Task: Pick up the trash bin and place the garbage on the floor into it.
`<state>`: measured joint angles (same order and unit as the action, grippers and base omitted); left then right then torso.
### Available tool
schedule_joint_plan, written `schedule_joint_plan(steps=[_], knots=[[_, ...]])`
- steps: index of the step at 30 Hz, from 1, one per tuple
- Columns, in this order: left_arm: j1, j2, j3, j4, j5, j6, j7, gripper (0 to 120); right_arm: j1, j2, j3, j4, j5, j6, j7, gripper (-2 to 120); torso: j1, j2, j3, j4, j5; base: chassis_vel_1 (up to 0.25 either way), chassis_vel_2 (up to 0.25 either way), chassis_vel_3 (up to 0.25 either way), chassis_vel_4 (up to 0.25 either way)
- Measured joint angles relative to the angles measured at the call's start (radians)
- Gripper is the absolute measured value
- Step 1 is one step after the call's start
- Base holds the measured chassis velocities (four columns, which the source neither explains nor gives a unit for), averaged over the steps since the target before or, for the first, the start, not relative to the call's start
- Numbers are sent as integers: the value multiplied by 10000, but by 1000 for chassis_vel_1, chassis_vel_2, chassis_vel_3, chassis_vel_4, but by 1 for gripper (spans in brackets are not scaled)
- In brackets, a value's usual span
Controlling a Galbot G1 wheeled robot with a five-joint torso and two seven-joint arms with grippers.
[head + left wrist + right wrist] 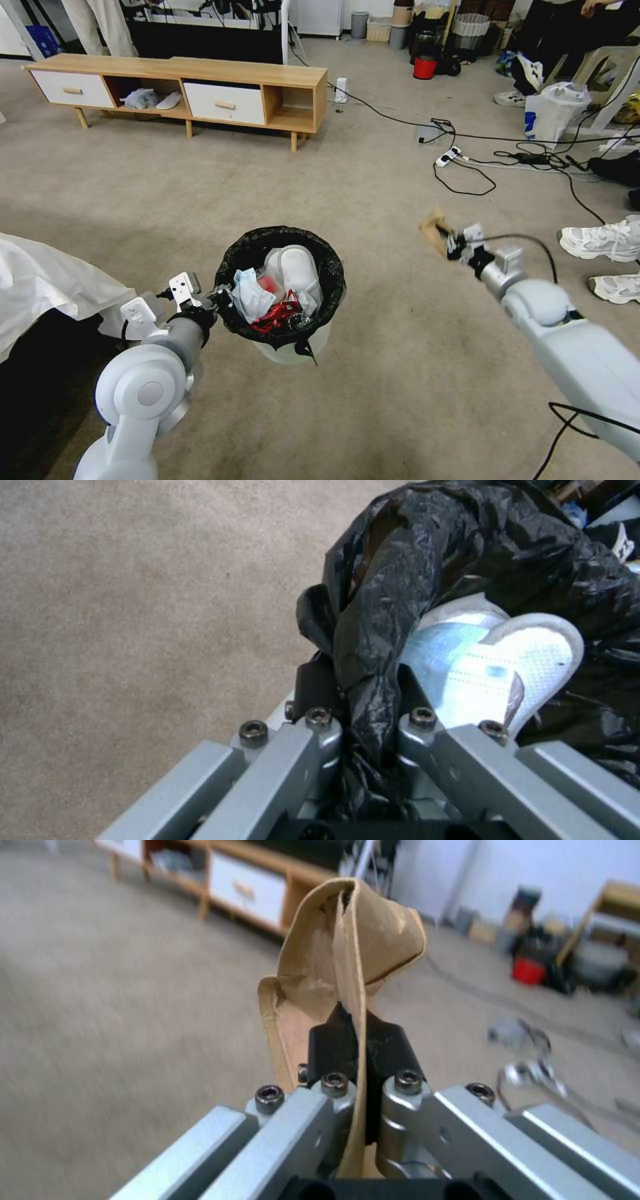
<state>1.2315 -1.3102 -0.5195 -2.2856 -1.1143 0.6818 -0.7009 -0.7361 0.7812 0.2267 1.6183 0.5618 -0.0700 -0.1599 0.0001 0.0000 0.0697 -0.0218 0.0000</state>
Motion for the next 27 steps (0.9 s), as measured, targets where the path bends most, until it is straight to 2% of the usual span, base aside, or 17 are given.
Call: schedule_joint_plan(steps=[3, 4, 5, 11, 13, 14, 16, 20, 26, 27], knots=[[-27, 44, 0, -2, -46, 21, -22, 4, 266, -86, 133, 824, 312, -77, 1, 0, 0, 0, -1, 0, -2, 0, 0, 0, 0], [-87, 75, 5, 3, -86, 37, -39, 4, 662, -211, 115, 1813, 969, -129, -78, 0, 0, 0, 0, 1, -1, 0, 0, 0, 0], [-100, 76, 18, 12, -90, 40, -39, 4, 825, -247, 63, 2131, 1249, -133, -138, 0, 0, 0, -1, 1, -3, 0, 0, 0, 0], [-111, 74, 70, 53, -91, 52, -39, 4, 1255, -274, -157, 2895, 2042, -181, -361, 0, 0, 0, 0, 0, 0, 0, 0, 0, 0], [-111, 52, 100, 77, -81, 57, -32, 4, 1593, -314, -445, 3565, 2753, -209, -725, 0, 0, 0, -1, 1, -2, 0, 0, 0, 0], [-111, 52, 100, 77, -81, 57, -32, 4, 1593, -314, -445, 3565, 2753, -209, -725, 0, 0, 0, -1, 1, -2, 0, 0, 0, 0], [-98, 38, 95, 86, -62, 59, -18, 4, 1805, -358, -729, 4004, 3091, -48, -1386, 0, 0, 0, 0, 1, -2, 0, 0, 0, 0], [-80, 18, 94, 89, -41, 60, -7, 4, 1842, -411, -945, 4169, 3407, 100, -1701, 0, 0, 0, -1, 0, -3, 0, 0, 0, 0], [-55, -38, 135, 114, -7, 60, 4, 4, 1852, -444, -1513, 4128, 3950, 1040, -3415, 0, 0, 0, 0, 0, 0, 0, 0, 0, 0], [-55, -38, 135, 114, -7, 60, 4, 4, 1852, -444, -1513, 4128, 3950, 1040, -3415, 0, 0, 0, 0, 0, 0, 0, 0, 0, 0]])
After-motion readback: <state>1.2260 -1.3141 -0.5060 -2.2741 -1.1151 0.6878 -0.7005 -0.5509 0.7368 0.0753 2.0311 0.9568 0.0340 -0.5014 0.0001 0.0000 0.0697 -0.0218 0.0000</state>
